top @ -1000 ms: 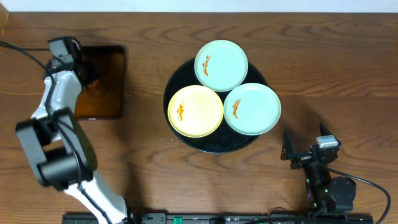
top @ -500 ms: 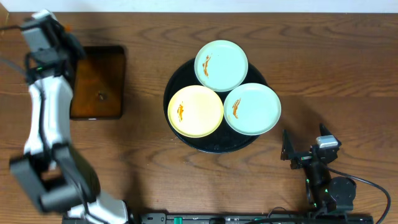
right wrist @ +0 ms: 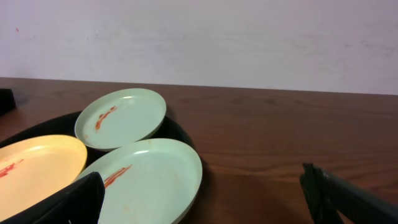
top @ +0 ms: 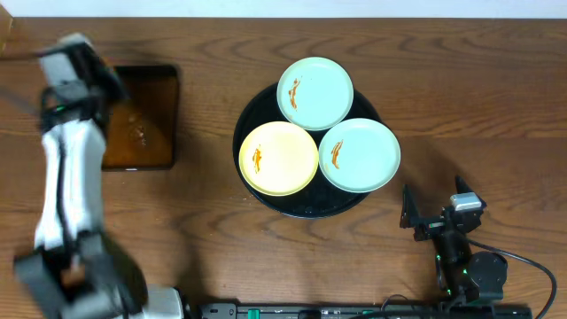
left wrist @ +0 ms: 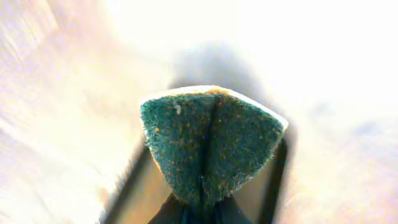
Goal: Clean dirty plates on tray and stack at the side
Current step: 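Grasp the green sponge with the left gripper and lift it out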
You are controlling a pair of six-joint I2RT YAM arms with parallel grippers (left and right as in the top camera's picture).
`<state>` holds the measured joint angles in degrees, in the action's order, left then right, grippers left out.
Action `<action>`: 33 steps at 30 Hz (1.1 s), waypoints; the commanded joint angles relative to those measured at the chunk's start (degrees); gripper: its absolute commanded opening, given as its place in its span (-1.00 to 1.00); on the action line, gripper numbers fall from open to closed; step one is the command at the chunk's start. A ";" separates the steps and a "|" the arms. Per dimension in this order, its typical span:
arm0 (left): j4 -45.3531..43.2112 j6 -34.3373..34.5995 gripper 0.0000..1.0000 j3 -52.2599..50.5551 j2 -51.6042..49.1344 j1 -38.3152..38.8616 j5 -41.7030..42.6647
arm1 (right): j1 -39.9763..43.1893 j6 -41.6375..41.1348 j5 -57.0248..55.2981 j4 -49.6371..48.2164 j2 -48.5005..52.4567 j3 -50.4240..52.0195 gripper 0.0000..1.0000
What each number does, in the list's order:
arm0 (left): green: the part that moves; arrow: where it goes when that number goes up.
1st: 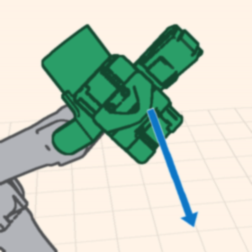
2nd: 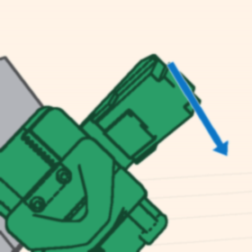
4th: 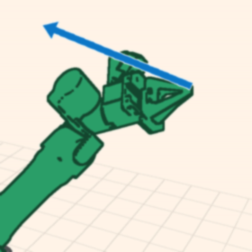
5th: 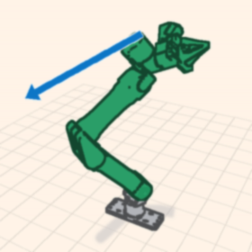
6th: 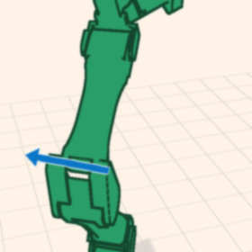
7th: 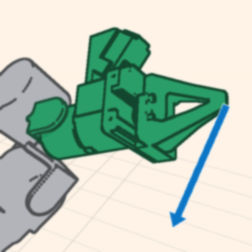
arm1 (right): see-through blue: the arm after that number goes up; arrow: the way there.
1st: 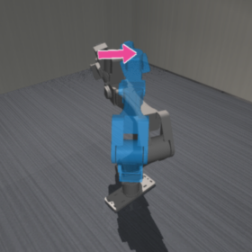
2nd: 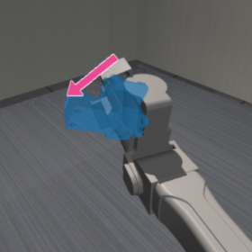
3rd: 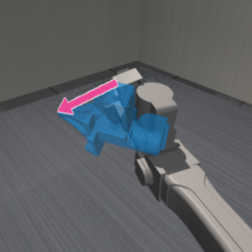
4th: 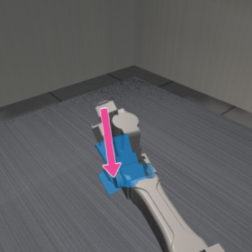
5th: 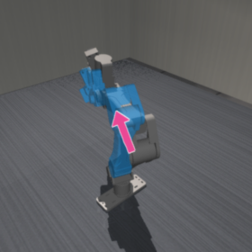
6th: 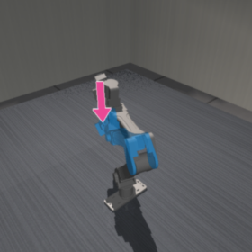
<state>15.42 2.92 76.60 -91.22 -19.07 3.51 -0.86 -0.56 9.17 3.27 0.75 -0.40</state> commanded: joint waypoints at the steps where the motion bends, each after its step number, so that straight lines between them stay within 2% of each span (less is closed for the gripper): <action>1: 0.63 -0.72 -0.85 1.14 4.33 -0.20 0.81 | 0.46 0.83 -0.11 0.24 -0.09 0.09 0.98; 5: 0.85 -0.72 -0.85 -0.50 0.98 -0.22 0.79 | 0.46 0.83 -0.11 0.24 -0.09 0.09 0.98; 11: -2.43 -2.67 -0.85 -1.92 -16.83 -0.74 0.11 | 0.46 0.83 -0.11 0.24 -0.09 0.09 0.98; 13: -1.77 -3.15 -0.85 -1.86 -18.97 -1.31 0.11 | 0.46 0.83 -0.11 0.24 -0.09 0.09 0.98; 17: 0.28 -2.80 -0.86 -1.14 -13.77 -1.64 0.20 | 0.46 0.83 -0.11 0.24 -0.09 0.09 0.98; 23: -0.15 -2.62 -0.85 -1.09 4.98 -0.83 3.87 | 0.46 0.83 -0.11 0.24 -0.09 0.09 0.98; 26: -0.28 -2.69 -0.85 -1.14 9.07 -0.50 3.78 | 0.46 0.83 -0.11 0.24 -0.09 0.09 0.99; 30: -0.42 -2.64 -0.85 -2.49 5.92 -0.61 3.78 | 0.46 0.83 -0.11 0.24 -0.09 0.09 0.99; 33: -3.23 -2.84 -0.85 -4.07 -2.71 -0.50 3.67 | 0.46 0.83 -0.11 0.24 -0.09 0.09 0.98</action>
<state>12.27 1.04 76.40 -83.61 -19.62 6.76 -0.86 -0.54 9.17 3.27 0.73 -0.40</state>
